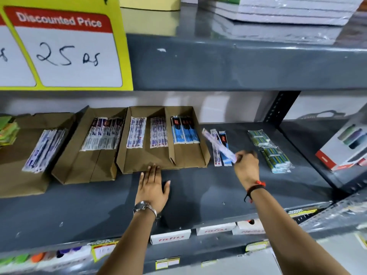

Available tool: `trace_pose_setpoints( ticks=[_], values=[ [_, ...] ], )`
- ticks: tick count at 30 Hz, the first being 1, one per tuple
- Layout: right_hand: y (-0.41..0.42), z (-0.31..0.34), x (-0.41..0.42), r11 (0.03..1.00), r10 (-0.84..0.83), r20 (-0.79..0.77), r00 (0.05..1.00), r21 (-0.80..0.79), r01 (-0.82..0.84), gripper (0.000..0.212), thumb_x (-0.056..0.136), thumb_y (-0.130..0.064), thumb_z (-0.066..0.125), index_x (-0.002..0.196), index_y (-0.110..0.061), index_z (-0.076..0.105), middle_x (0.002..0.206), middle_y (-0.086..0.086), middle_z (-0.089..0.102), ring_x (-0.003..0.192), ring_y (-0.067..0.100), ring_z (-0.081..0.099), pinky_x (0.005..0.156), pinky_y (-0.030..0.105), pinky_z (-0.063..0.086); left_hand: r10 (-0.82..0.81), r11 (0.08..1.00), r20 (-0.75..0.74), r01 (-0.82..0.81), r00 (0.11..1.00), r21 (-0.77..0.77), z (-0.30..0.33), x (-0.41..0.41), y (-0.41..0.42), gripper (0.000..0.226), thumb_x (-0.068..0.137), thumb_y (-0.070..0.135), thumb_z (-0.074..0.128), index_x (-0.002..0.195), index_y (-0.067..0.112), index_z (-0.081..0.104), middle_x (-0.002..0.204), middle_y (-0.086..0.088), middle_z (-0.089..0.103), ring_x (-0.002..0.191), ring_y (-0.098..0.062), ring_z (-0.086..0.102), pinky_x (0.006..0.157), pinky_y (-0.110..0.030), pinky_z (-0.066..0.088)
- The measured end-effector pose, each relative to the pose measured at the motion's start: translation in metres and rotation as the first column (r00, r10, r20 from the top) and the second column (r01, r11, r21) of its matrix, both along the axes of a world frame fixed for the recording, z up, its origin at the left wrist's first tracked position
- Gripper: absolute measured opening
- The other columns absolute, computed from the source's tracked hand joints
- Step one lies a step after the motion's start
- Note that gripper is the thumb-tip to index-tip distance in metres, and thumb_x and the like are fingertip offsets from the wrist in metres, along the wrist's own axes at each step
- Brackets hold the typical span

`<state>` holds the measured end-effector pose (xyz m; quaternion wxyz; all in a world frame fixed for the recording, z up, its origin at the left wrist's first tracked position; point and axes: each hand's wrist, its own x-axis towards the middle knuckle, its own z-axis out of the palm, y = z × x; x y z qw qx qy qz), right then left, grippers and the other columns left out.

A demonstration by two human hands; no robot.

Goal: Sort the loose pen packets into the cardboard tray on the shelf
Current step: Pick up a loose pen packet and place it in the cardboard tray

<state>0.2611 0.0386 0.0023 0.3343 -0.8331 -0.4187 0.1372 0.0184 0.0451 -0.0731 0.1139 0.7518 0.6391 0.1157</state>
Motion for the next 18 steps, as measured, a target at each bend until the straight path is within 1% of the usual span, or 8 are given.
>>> trace_pose_setpoints(
  ticks=[4,6,8,9,10,12,16,18],
  values=[
    [-0.014,0.029,0.010,0.985,0.089,0.117,0.989,0.138,-0.105,0.032,0.080,0.016,0.035,0.099,0.008,0.060,0.112,0.029,0.056,0.096,0.030,0.045,0.067,0.019,0.027,-0.005,1.000,0.053,0.005,0.999,0.009,0.010,-0.001,-0.005,0.068,0.087,0.052,0.019,0.139,0.007,0.015,0.151,-0.013,0.023,0.141,-0.025,0.016,0.117,-0.041,0.000],
    [-0.015,0.040,0.010,0.967,0.196,0.167,0.966,0.132,-0.218,0.027,0.082,0.015,0.039,0.097,0.009,0.061,0.106,0.029,0.060,0.092,0.033,0.052,0.061,0.016,0.024,0.024,1.000,0.283,-0.027,0.959,0.006,0.029,0.000,-0.006,0.059,0.091,0.043,0.036,0.138,0.010,0.020,0.143,-0.013,0.039,0.135,-0.030,0.029,0.115,-0.042,0.011],
    [-0.013,0.047,0.004,0.938,0.325,0.169,0.931,0.071,-0.340,0.023,0.087,0.009,0.043,0.098,0.007,0.062,0.101,0.027,0.067,0.089,0.032,0.058,0.059,0.019,0.026,0.049,0.999,0.618,-0.039,0.785,-0.030,0.056,0.003,-0.005,0.054,0.090,0.035,0.046,0.136,0.011,0.028,0.122,-0.010,0.059,0.114,-0.026,0.051,0.102,-0.031,0.036],
    [-0.011,0.050,-0.002,0.919,0.381,0.158,0.911,0.039,-0.391,0.022,0.089,0.005,0.044,0.099,0.006,0.063,0.102,0.024,0.069,0.090,0.031,0.060,0.061,0.020,0.029,0.064,0.998,0.740,-0.054,0.670,-0.037,0.072,0.004,-0.003,0.052,0.089,0.035,0.049,0.132,0.010,0.035,0.107,-0.006,0.064,0.098,-0.018,0.056,0.087,-0.015,0.042],
    [-0.010,0.052,-0.007,0.901,0.428,0.151,0.891,0.009,-0.435,0.021,0.090,0.003,0.045,0.100,0.005,0.064,0.103,0.021,0.070,0.092,0.028,0.061,0.064,0.021,0.031,0.086,0.995,0.821,-0.090,0.564,-0.042,0.083,0.005,-0.001,0.047,0.088,0.034,0.050,0.126,0.008,0.043,0.097,-0.001,0.062,0.091,-0.012,0.054,0.073,0.000,0.039],
    [-0.009,0.054,-0.018,0.870,0.490,0.132,0.862,-0.017,-0.492,0.020,0.091,-0.001,0.047,0.100,0.004,0.064,0.099,0.013,0.069,0.087,0.019,0.057,0.061,0.017,0.030,0.120,0.986,0.899,-0.159,0.422,-0.056,0.097,0.004,0.006,0.029,0.090,0.020,0.051,0.113,0.002,0.054,0.098,-0.001,0.057,0.095,-0.013,0.051,0.064,0.008,0.035],
    [-0.011,0.058,-0.028,0.843,0.535,0.066,0.842,0.026,-0.538,0.018,0.090,-0.001,0.049,0.099,-0.002,0.065,0.086,0.001,0.060,0.082,0.015,0.053,0.056,0.004,0.039,0.092,0.985,0.864,-0.175,0.495,-0.004,0.096,-0.005,0.013,0.015,0.086,0.006,0.055,0.092,-0.003,0.064,0.084,-0.006,0.061,0.086,-0.020,0.055,0.068,-0.011,0.044],
    [-0.015,0.058,-0.028,0.779,0.626,-0.060,0.777,0.009,-0.627,0.022,0.088,0.003,0.052,0.092,-0.015,0.063,0.082,-0.001,0.060,0.082,0.014,0.055,0.069,0.005,0.042,0.106,0.981,0.860,-0.195,0.500,-0.008,0.094,-0.010,0.013,0.014,0.086,0.005,0.055,0.090,-0.004,0.064,0.084,-0.011,0.063,0.085,-0.021,0.056,0.063,-0.002,0.042]
  ],
)
